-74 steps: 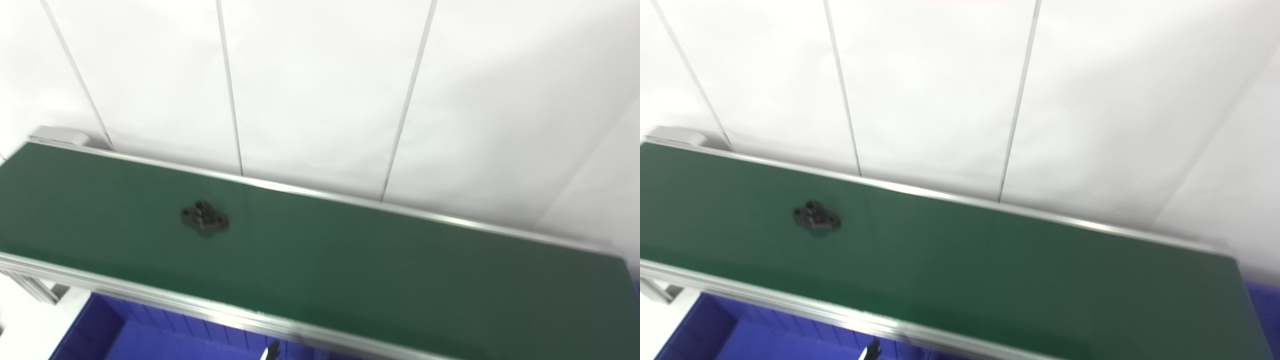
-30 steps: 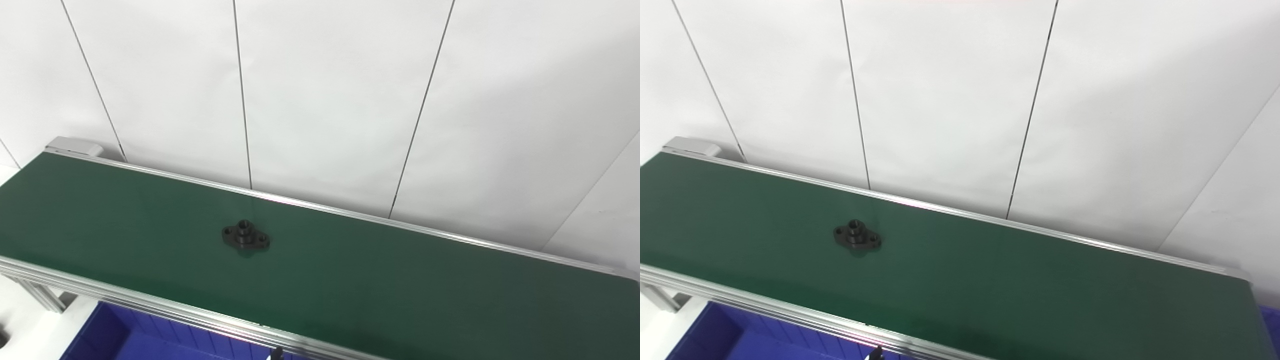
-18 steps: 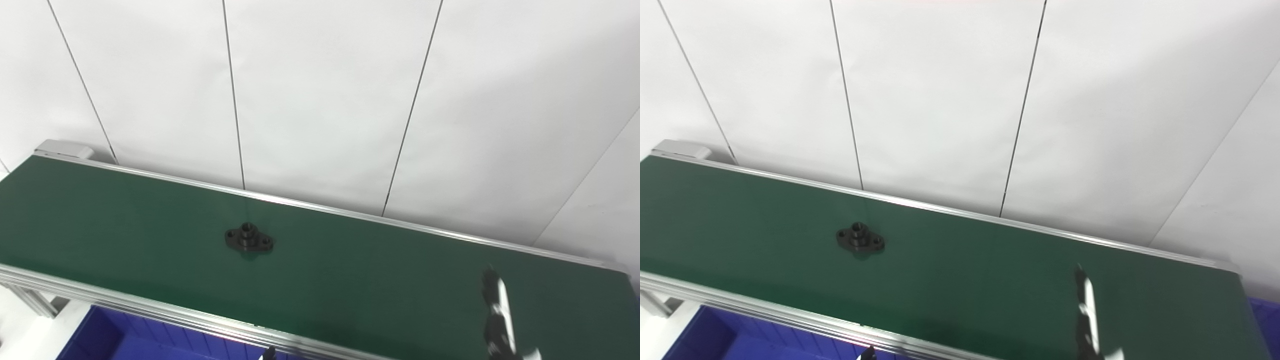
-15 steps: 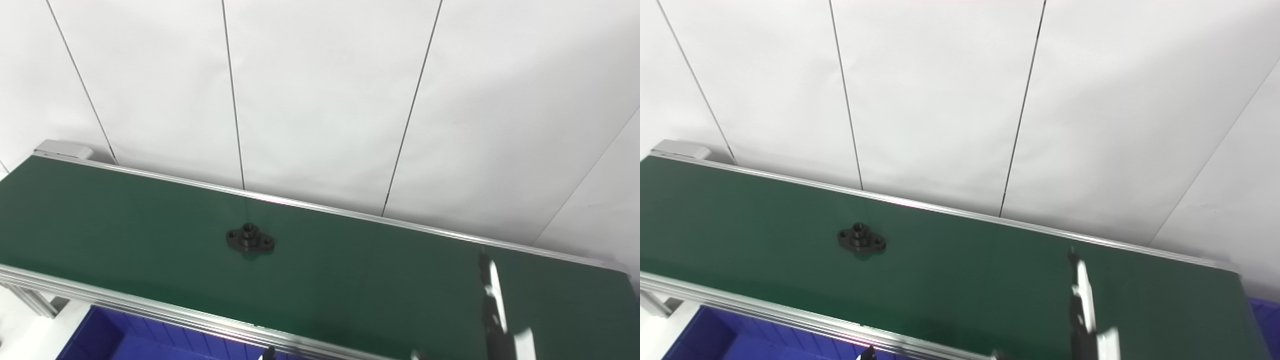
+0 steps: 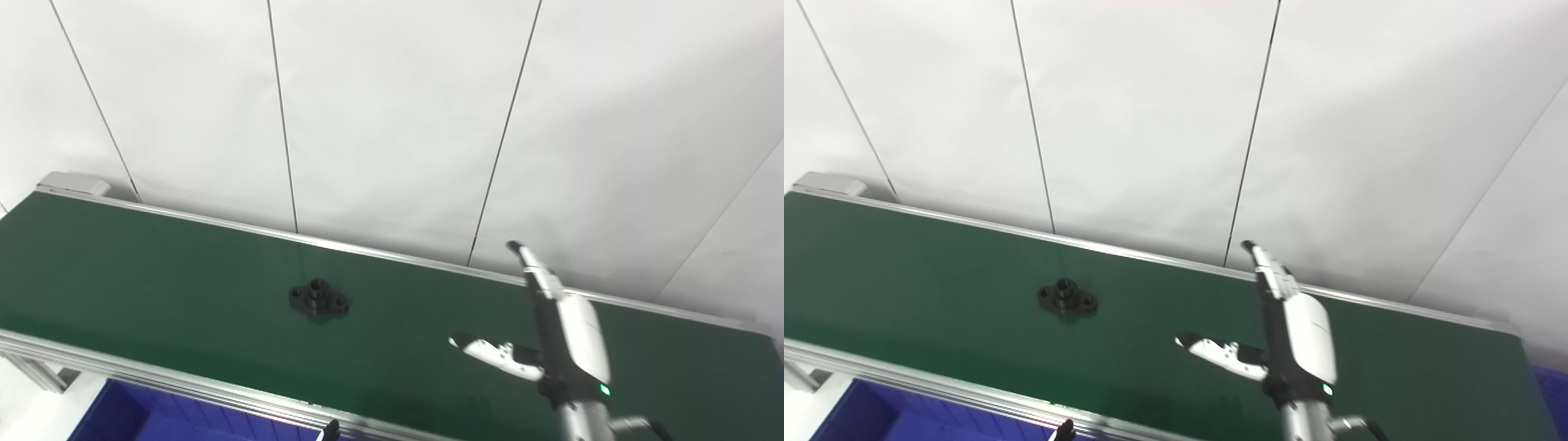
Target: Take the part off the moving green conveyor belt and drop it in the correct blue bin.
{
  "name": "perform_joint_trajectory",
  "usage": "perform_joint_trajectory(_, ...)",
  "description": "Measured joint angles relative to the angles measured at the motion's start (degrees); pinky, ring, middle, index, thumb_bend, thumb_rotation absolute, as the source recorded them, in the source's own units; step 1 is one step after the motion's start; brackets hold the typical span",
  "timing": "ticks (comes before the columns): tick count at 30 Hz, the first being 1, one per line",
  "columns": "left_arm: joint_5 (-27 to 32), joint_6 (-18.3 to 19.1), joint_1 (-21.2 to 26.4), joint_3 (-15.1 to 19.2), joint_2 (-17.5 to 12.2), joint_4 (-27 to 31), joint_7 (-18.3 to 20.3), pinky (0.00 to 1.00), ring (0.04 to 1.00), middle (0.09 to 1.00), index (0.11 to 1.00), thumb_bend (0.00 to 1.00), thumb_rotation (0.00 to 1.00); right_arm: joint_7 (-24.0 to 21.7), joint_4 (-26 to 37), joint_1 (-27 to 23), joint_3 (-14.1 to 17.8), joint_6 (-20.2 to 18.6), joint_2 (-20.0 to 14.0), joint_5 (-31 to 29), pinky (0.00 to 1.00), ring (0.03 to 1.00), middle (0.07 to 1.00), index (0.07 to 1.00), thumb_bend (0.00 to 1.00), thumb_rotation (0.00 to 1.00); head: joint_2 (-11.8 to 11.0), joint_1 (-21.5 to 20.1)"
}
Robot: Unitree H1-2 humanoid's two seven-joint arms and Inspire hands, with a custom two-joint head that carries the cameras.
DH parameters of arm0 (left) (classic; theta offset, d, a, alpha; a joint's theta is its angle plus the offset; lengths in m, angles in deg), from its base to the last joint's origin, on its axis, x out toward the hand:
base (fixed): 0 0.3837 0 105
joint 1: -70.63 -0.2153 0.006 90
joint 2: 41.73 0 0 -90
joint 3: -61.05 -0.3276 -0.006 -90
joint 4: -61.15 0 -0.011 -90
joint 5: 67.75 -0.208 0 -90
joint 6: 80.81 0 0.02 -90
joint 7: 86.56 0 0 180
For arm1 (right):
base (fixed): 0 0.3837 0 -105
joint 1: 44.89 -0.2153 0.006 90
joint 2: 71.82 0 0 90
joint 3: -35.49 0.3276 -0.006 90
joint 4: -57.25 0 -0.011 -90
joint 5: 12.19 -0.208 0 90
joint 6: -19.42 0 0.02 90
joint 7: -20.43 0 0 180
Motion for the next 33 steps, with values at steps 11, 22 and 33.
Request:
perform_joint_trajectory(11,-1.08,0.86,0.06,-0.59,0.33,-0.17,0.0,0.97,0.96,1.0,1.0,0.69,0.96,1.72,-15.36,-9.99,-6.08,-2.61,-0.24,7.69,0.89,0.867,0.867,0.918,0.93,0.66,0.0,2.11)
perform_joint_trajectory(22,-1.99,1.25,-0.33,-0.73,0.53,0.64,-0.05,0.92,0.957,1.0,1.0,0.7,0.96,5.76,-30.88,-18.58,-12.41,-3.91,1.88,11.43,0.74,0.787,0.845,0.896,0.96,0.63,0.88,4.48)
perform_joint_trajectory(33,-4.86,0.43,-1.94,-2.11,1.43,1.54,-0.78,0.88,0.969,1.0,1.0,0.72,0.96,8.49,-39.1,-22.14,-14.95,-5.08,3.63,10.27,0.67,0.748,0.831,0.888,0.98,0.66,1.85,6.42)
